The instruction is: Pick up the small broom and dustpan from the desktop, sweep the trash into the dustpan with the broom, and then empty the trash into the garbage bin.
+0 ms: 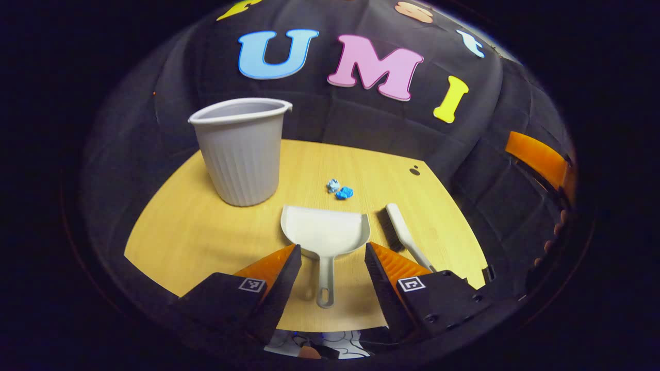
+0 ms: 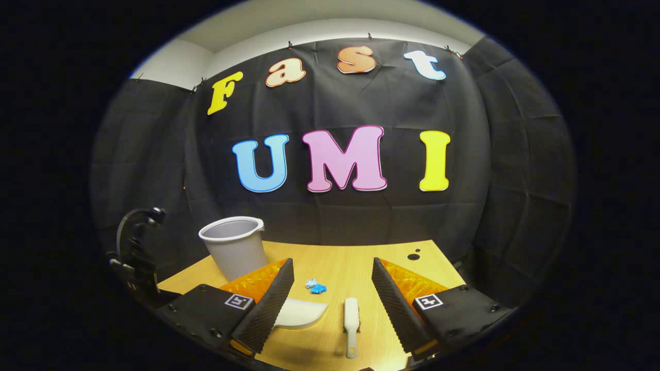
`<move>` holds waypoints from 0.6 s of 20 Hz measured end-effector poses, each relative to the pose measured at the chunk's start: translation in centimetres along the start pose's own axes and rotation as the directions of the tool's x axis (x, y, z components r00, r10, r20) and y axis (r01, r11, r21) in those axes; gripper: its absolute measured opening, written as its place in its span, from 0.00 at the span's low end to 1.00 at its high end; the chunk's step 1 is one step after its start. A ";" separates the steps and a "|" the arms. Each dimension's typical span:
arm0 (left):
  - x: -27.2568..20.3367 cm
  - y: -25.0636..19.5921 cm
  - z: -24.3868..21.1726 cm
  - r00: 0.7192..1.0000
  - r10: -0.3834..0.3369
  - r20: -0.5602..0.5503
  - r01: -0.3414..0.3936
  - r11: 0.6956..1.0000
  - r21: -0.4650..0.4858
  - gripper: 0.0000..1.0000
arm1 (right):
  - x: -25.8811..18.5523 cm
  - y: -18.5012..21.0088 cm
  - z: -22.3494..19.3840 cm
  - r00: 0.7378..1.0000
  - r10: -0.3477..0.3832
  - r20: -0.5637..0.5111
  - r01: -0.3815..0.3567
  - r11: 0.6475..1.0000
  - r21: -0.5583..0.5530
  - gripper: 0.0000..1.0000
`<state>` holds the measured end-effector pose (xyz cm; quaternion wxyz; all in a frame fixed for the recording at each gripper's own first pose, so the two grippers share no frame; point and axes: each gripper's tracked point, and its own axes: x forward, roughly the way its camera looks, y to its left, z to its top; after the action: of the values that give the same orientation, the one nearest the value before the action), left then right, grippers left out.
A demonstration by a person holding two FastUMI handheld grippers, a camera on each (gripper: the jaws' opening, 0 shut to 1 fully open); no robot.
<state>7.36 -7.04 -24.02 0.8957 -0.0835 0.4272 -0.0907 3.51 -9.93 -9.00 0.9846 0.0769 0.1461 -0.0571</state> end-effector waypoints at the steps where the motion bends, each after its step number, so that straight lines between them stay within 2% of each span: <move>1: 1.1 0.1 -0.7 0.999 -0.003 -0.054 0.002 1.000 -0.020 0.76 | 0.0 -0.5 -0.5 1.000 0.004 -0.017 -0.004 1.000 0.012 0.98; 5: 4.7 1.0 -2.4 0.973 0.028 -0.229 -0.030 1.000 -0.004 0.76 | 0.4 -3.4 -2.5 0.998 -0.004 -0.069 0.007 0.999 0.049 0.98; 6: 5.6 0.9 -2.7 0.962 0.020 -0.272 -0.019 1.000 0.006 0.76 | 0.5 -4.0 -3.0 0.996 -0.006 -0.086 0.011 0.998 0.058 0.97; 8: 7.4 0.4 -3.3 0.931 0.008 -0.364 -0.004 1.000 0.013 0.76 | 0.6 -4.4 -4.5 0.991 0.032 -0.130 -0.026 0.999 0.047 0.97; 9: 8.0 0.5 -3.4 0.919 0.016 -0.394 -0.013 1.000 0.010 0.76 | 0.6 -5.0 -4.9 0.990 0.031 -0.140 -0.025 0.999 0.042 1.00; 10: 8.6 0.5 -3.5 0.909 0.021 -0.417 -0.021 1.000 0.006 0.76 | 0.6 -5.6 -5.2 0.988 0.033 -0.149 -0.025 0.998 0.050 0.97; 12: 10.0 1.3 -3.7 0.881 0.060 -0.469 -0.053 0.998 0.029 0.76 | 0.6 -6.5 -6.0 0.984 0.040 -0.175 -0.026 0.996 0.083 0.97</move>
<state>10.76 -8.39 -34.08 0.7685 -0.0398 0.6329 -0.0854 1.55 -15.33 -15.70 0.9648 0.1234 0.2290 -0.0393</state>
